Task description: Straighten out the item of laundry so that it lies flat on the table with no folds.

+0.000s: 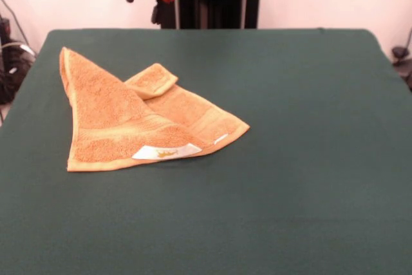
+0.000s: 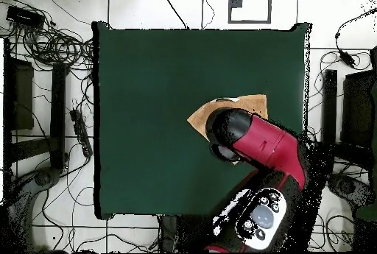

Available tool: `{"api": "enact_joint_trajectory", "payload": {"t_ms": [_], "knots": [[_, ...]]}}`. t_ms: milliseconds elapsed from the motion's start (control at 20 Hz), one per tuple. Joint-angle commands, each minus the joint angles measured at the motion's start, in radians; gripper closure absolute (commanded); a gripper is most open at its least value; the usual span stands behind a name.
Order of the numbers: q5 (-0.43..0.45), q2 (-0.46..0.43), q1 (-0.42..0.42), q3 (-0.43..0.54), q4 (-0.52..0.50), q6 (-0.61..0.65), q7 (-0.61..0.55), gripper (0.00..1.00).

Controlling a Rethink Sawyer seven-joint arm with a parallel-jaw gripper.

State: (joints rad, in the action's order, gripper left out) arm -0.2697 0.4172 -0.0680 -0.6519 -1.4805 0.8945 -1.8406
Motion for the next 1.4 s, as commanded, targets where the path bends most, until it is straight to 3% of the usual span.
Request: {"api": "enact_joint_trajectory", "payload": {"t_ms": [50,300,800,1400], "knots": [[-0.008,-0.124,0.045,0.195,0.124,-0.073,-0.118,0.0],[-0.018,-0.14,0.079,0.253,0.143,-0.174,-0.091,0.0],[-0.019,-0.18,0.097,0.31,0.186,-0.235,-0.11,0.0],[-0.038,-0.218,0.084,0.313,0.169,-0.216,-0.197,0.0]]}}
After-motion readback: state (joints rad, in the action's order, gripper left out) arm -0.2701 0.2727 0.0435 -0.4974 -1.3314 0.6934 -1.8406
